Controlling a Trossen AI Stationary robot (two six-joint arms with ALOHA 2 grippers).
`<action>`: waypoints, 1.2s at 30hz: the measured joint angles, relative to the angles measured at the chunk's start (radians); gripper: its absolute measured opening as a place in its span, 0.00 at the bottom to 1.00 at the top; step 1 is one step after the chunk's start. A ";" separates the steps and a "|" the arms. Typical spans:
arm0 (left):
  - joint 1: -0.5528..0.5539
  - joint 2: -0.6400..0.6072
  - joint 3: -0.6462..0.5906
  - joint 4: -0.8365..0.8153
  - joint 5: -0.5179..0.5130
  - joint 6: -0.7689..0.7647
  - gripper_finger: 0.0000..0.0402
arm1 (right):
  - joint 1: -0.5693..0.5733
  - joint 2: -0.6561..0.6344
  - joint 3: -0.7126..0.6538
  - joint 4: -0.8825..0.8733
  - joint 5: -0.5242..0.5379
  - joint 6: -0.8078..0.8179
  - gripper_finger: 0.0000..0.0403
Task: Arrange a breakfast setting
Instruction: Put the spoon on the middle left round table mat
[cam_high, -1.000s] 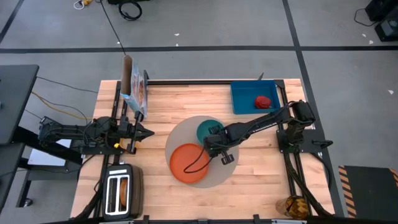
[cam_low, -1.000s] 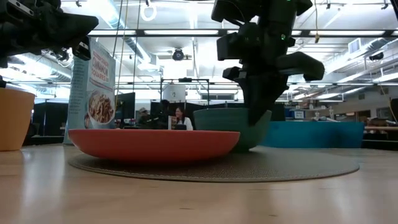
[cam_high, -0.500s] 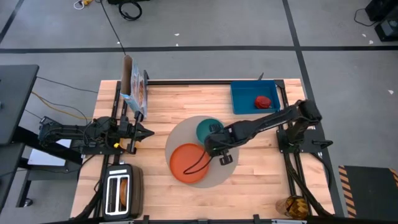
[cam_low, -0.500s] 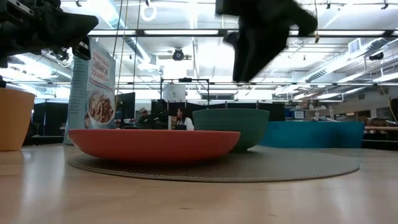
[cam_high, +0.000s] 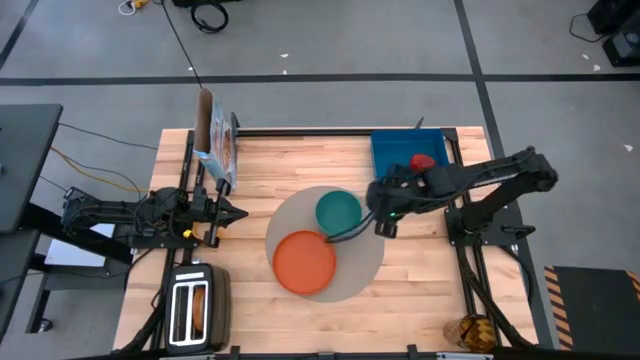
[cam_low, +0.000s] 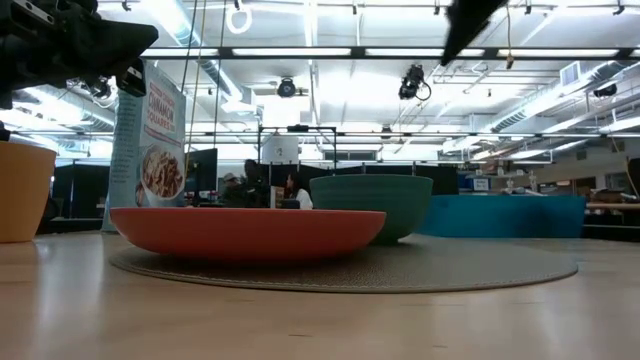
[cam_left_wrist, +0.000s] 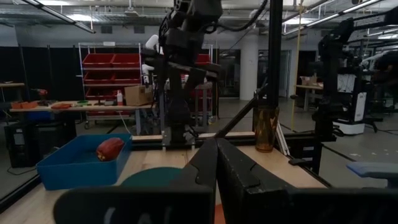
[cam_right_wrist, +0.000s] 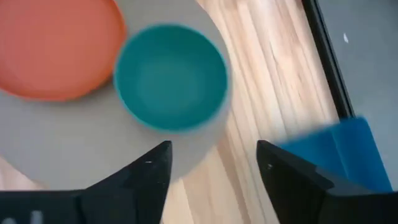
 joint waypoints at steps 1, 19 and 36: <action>0.000 0.000 0.000 0.000 0.000 0.000 0.02 | 0.000 -0.018 -0.016 -0.014 0.001 0.024 0.64; 0.000 0.000 0.000 0.000 0.000 0.000 0.02 | -0.379 -0.058 -0.195 -0.023 -0.073 0.155 0.98; 0.000 0.000 0.000 0.000 0.000 0.000 0.02 | -0.386 -0.016 -0.112 -0.231 -0.177 0.230 0.98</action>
